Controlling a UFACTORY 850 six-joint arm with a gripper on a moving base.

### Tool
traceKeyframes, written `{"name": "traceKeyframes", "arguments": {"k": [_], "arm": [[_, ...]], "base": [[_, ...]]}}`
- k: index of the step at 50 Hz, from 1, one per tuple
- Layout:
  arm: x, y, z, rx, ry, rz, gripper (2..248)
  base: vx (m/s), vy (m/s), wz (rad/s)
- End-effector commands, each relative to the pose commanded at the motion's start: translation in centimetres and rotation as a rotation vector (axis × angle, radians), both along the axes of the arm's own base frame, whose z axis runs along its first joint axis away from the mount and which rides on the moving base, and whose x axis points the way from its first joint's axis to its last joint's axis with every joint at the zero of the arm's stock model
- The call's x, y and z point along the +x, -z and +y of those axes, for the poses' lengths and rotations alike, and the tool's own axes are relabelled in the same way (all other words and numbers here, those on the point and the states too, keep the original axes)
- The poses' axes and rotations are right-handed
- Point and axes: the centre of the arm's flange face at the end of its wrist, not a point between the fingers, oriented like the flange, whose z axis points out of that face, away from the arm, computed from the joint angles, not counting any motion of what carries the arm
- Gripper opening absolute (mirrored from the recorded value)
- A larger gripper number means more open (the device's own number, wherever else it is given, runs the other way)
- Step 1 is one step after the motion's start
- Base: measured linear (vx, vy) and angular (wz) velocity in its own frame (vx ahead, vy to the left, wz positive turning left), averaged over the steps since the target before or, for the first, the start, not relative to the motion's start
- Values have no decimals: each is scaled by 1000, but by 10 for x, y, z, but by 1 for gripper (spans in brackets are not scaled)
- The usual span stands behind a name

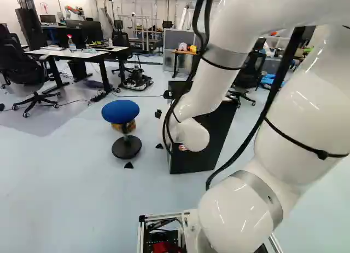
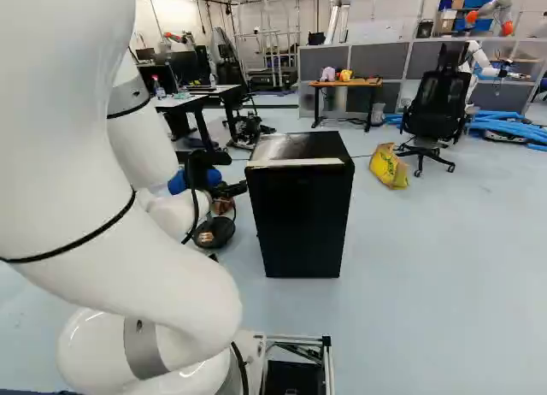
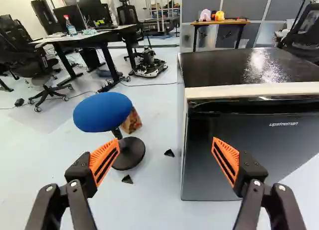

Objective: Grab a drink from the fridge

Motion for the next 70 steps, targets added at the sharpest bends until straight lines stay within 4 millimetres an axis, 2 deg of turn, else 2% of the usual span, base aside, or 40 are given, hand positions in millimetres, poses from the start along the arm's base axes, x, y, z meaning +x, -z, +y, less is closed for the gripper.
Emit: {"name": "traceKeyframes", "arguments": {"k": [36,70], "arm": [[34,17,34,-8,128,-149,247],[51,44,40,-65,359,-218,247]], "base": [[0,0,0],[0,0,0]]}}
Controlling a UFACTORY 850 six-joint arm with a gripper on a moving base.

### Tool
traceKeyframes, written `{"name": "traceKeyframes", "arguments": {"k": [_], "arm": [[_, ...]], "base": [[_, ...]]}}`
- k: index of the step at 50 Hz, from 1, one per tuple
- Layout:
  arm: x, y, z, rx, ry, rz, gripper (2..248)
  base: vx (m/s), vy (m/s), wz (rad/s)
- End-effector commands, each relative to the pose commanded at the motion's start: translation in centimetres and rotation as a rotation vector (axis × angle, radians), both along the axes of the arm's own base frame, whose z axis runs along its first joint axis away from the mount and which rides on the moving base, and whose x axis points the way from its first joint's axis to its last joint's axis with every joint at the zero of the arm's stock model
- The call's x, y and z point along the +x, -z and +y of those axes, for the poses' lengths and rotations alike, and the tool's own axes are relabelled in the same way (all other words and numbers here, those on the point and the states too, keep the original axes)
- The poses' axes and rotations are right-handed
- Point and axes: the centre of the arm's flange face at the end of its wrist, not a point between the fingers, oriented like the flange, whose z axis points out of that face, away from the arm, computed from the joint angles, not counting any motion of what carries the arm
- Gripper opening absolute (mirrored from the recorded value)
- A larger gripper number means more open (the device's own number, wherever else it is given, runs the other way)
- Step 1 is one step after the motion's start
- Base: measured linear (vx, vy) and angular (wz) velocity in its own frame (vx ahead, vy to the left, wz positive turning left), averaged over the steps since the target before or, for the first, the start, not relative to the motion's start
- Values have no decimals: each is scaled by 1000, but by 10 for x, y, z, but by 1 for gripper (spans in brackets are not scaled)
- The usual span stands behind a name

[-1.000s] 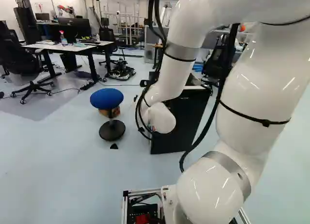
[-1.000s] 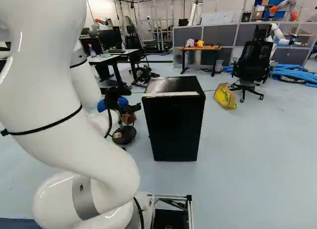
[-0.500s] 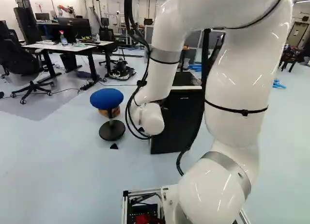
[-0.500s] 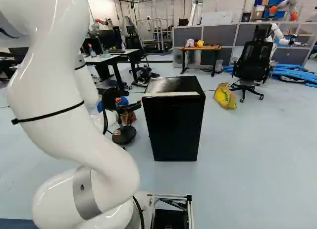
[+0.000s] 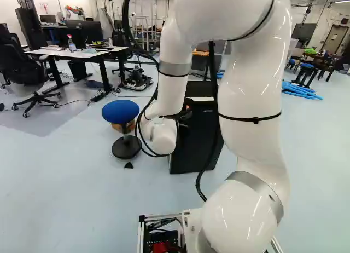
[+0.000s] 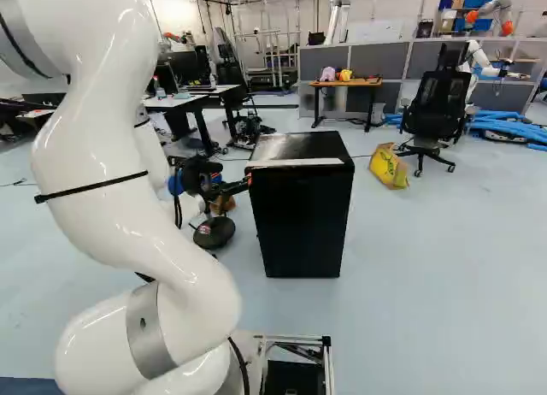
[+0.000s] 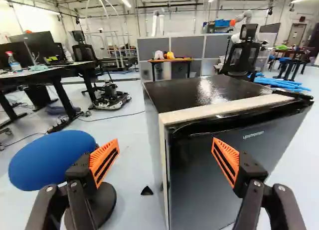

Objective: Grab a drink from the fridge

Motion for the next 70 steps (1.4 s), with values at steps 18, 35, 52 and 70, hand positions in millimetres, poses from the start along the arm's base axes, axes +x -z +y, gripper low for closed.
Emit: {"name": "traceKeyframes", "arguments": {"k": [18,35,52,70], "arm": [[11,22,0,-20,133,15,247],[23,40,5,-28,214,28,247],[42,42,15,-13,216,8,247],[64,45,17,4,259,-12,247]], "base": [[0,0,0],[0,0,0],[0,0,0],[0,0,0]]}}
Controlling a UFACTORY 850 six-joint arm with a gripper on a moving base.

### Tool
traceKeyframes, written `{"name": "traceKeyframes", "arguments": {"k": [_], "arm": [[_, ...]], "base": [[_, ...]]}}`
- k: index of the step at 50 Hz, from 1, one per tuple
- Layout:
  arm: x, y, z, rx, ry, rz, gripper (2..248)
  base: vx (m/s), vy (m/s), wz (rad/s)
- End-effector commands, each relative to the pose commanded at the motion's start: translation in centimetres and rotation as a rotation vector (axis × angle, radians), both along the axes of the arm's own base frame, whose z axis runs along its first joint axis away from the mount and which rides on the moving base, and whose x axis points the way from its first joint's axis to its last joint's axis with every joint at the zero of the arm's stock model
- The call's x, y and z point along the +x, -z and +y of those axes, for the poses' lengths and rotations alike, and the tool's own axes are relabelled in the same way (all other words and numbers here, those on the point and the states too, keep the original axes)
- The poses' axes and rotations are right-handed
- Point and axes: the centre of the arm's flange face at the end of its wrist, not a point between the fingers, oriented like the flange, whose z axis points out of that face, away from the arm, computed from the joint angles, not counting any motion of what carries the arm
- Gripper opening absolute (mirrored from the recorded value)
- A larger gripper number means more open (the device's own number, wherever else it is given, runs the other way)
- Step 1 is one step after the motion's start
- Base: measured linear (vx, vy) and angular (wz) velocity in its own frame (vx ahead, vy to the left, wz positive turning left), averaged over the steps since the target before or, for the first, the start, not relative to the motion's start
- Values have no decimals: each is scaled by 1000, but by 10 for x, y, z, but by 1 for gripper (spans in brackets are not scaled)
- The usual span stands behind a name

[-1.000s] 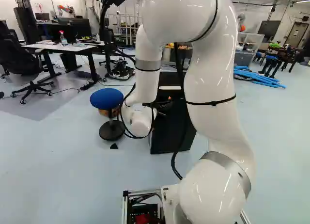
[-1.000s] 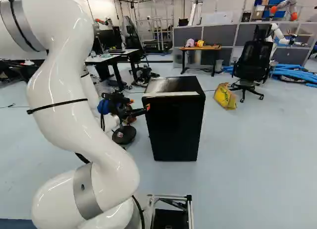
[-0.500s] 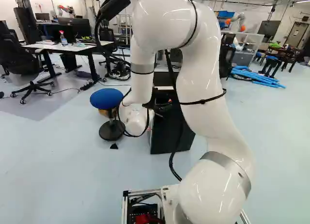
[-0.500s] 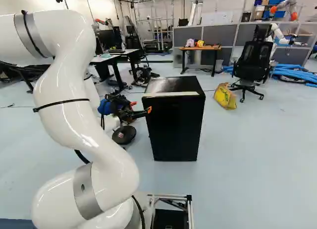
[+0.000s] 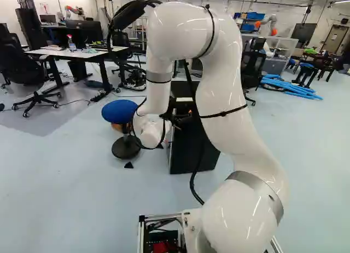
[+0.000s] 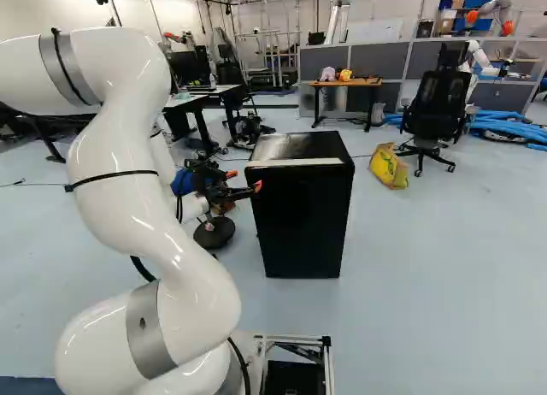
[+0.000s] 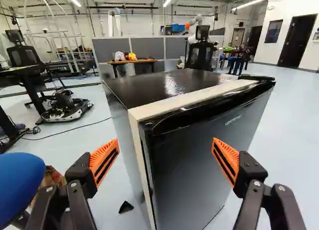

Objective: Grab a drink from the fridge

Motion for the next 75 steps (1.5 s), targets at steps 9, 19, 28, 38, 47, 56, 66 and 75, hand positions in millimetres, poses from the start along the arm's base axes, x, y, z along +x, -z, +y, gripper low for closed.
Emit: {"name": "traceKeyframes", "arguments": {"k": [9,19,28,38,47,56,66,75], "arm": [[8,1,0,6,22,-9,247],[15,2,0,11,44,-16,247],[17,2,-1,14,61,-19,247],[16,2,-2,15,77,-19,247],[16,3,-3,15,91,-18,247],[15,3,-4,16,105,-18,247],[14,3,-4,17,116,-18,247],[14,3,-5,17,125,-17,247]], "base": [[0,0,0],[0,0,0],[0,0,0],[0,0,0],[0,0,0],[0,0,0],[0,0,0],[0,0,0]]}}
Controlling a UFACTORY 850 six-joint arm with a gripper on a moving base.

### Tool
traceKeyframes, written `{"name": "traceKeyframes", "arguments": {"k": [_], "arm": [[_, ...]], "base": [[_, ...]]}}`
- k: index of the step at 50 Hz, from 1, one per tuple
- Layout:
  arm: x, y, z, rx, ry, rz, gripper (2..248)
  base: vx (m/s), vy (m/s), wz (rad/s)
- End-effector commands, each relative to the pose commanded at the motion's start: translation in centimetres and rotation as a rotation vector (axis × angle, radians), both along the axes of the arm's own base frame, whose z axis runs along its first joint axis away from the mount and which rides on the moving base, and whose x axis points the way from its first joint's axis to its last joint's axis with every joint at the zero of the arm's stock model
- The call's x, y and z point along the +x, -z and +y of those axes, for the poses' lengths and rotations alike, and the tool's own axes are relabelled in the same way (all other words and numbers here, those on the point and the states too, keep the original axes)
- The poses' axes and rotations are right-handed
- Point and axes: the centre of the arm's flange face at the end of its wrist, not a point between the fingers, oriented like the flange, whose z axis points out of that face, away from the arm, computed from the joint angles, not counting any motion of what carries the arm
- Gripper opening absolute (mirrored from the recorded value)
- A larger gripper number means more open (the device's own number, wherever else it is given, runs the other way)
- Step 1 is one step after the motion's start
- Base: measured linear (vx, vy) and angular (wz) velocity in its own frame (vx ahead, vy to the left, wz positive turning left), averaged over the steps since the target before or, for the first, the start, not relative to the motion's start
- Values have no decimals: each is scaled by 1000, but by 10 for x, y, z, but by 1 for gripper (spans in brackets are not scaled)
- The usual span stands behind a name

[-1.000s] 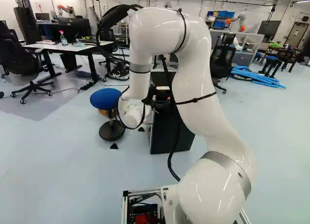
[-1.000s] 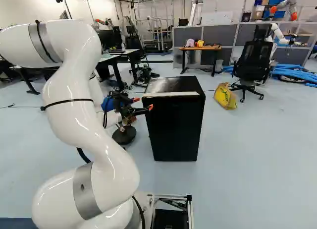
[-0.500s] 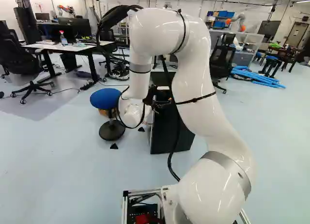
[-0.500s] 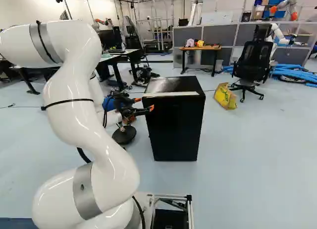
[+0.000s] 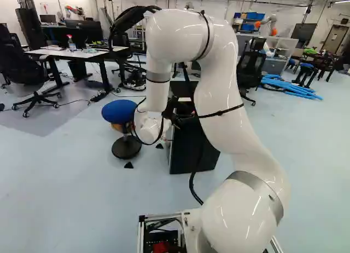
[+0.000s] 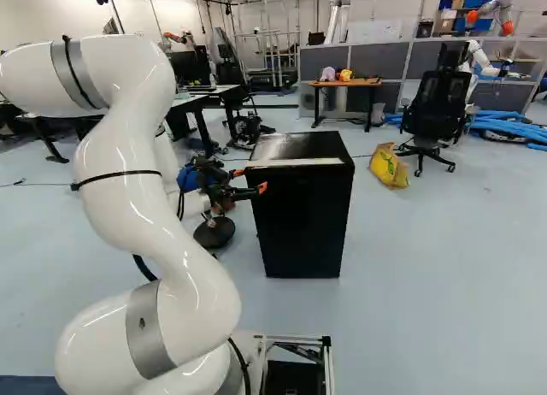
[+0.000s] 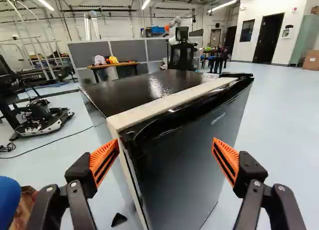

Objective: Grab a drink from the fridge

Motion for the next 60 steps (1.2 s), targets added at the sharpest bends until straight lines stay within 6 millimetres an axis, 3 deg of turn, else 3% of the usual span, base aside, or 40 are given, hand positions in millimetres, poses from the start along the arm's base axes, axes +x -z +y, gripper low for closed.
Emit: {"name": "traceKeyframes", "arguments": {"k": [38,60], "arm": [[-3,-1,-3,-10,42,-12,247],[-21,-2,-1,-18,51,5,247]], "base": [[0,0,0],[0,0,0]]}}
